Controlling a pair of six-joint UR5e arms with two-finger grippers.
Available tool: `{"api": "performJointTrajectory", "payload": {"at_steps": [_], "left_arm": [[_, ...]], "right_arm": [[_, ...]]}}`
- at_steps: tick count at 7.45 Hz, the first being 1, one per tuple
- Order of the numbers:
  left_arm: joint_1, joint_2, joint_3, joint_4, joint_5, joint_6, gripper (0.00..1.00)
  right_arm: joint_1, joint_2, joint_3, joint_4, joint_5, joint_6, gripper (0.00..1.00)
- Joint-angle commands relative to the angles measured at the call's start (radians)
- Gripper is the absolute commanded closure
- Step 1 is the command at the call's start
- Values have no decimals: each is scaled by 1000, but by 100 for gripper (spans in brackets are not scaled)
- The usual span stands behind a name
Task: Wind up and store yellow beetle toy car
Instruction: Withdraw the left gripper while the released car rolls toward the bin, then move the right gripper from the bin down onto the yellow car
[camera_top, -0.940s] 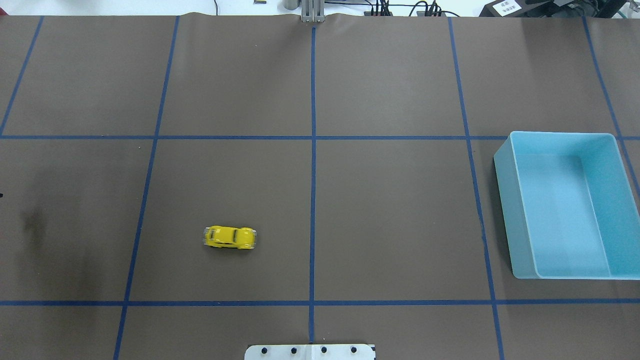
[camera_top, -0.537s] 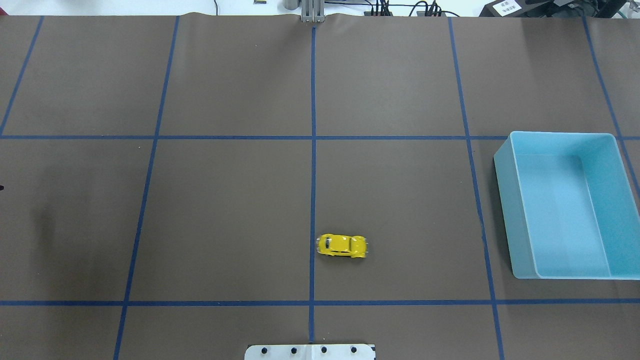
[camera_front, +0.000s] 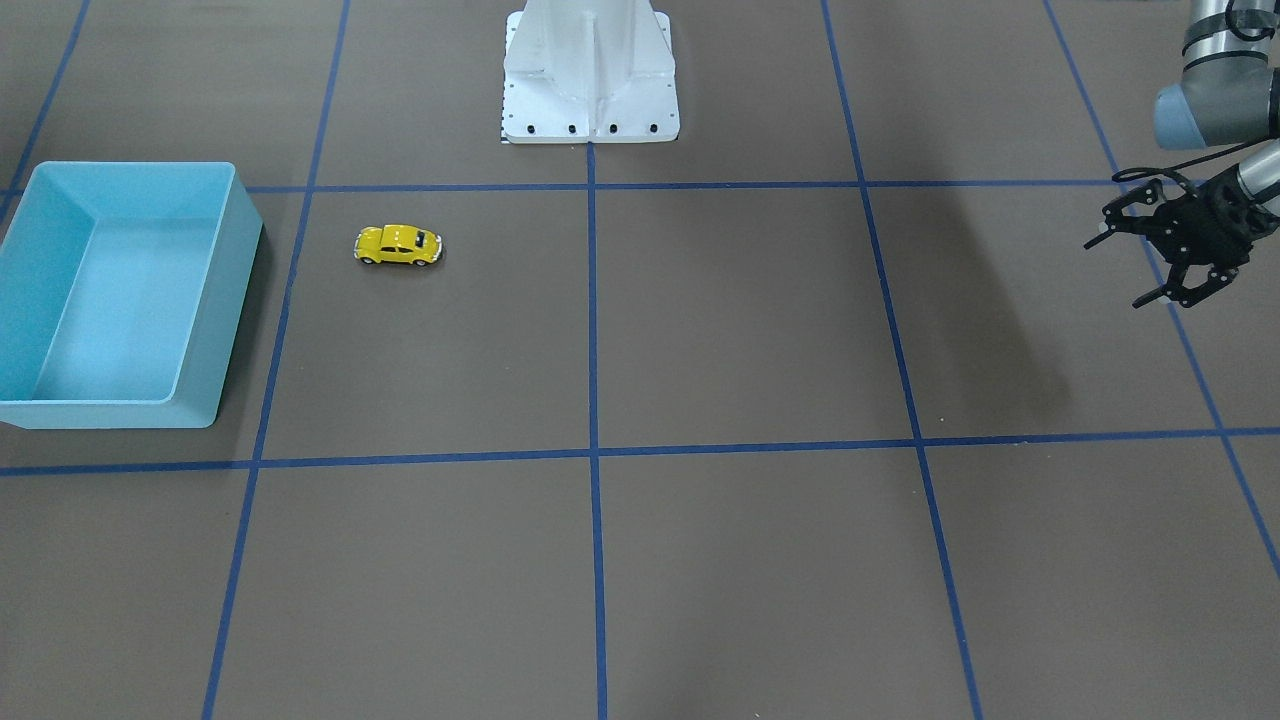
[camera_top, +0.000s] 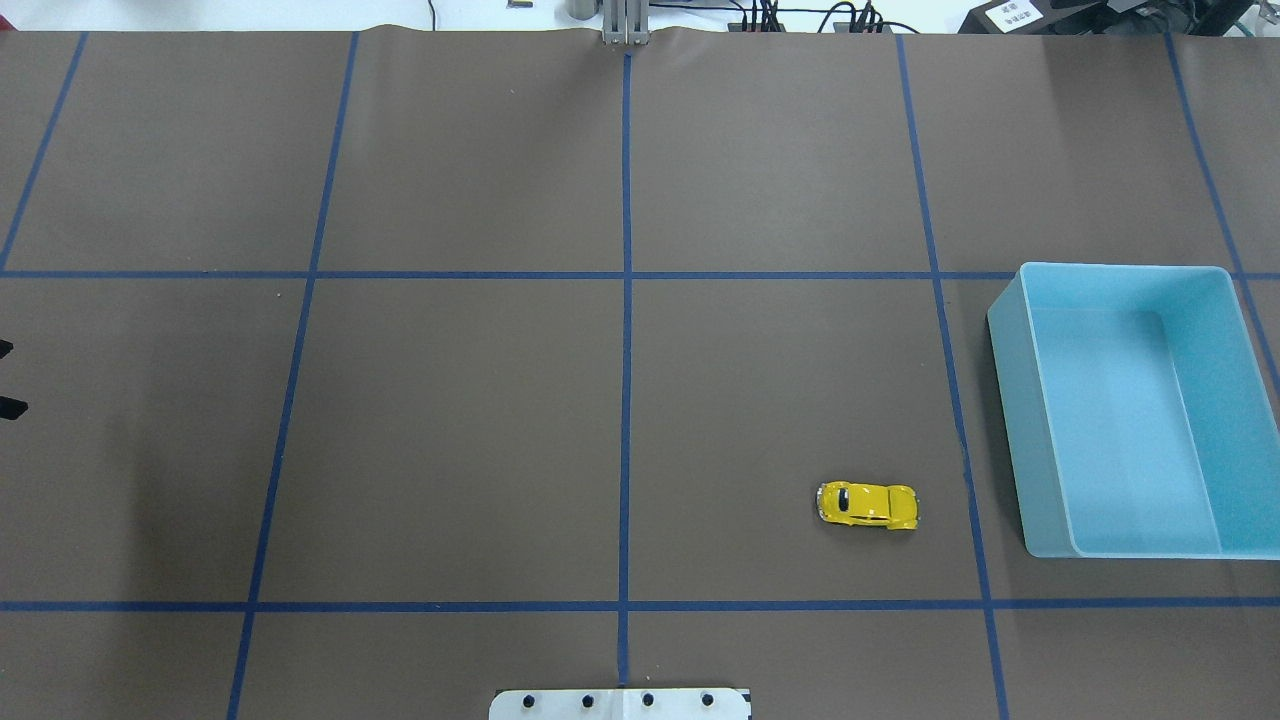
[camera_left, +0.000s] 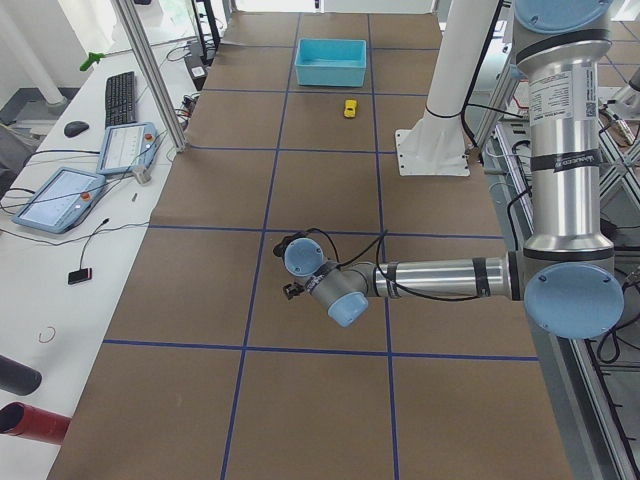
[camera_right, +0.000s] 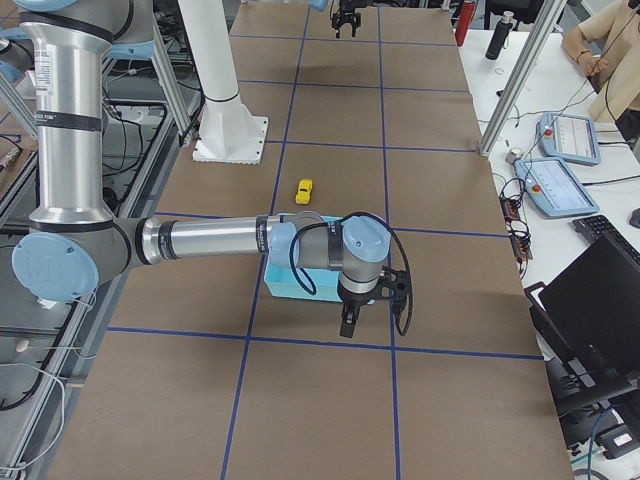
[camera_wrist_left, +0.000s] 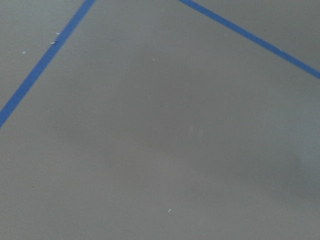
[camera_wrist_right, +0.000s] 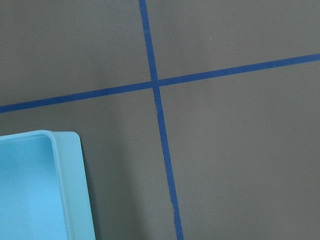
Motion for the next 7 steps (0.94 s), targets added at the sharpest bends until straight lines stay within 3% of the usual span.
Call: {"api": "performJointTrajectory", "payload": {"at_steps": [1, 3, 4, 7], "left_arm": [[-45, -13, 0, 42, 14, -212, 0], [-106, -44, -3, 189, 44, -279, 0], [-135, -57, -10, 279, 51, -285, 0], [-198, -162, -126, 691, 58, -356, 0]], "right_arm": [[0, -1, 1, 1, 0, 0, 0], [0, -7, 4, 2, 111, -10, 0], [-27, 0, 16, 5, 113, -13, 0], [-213, -3, 213, 0, 106, -16, 0]]}}
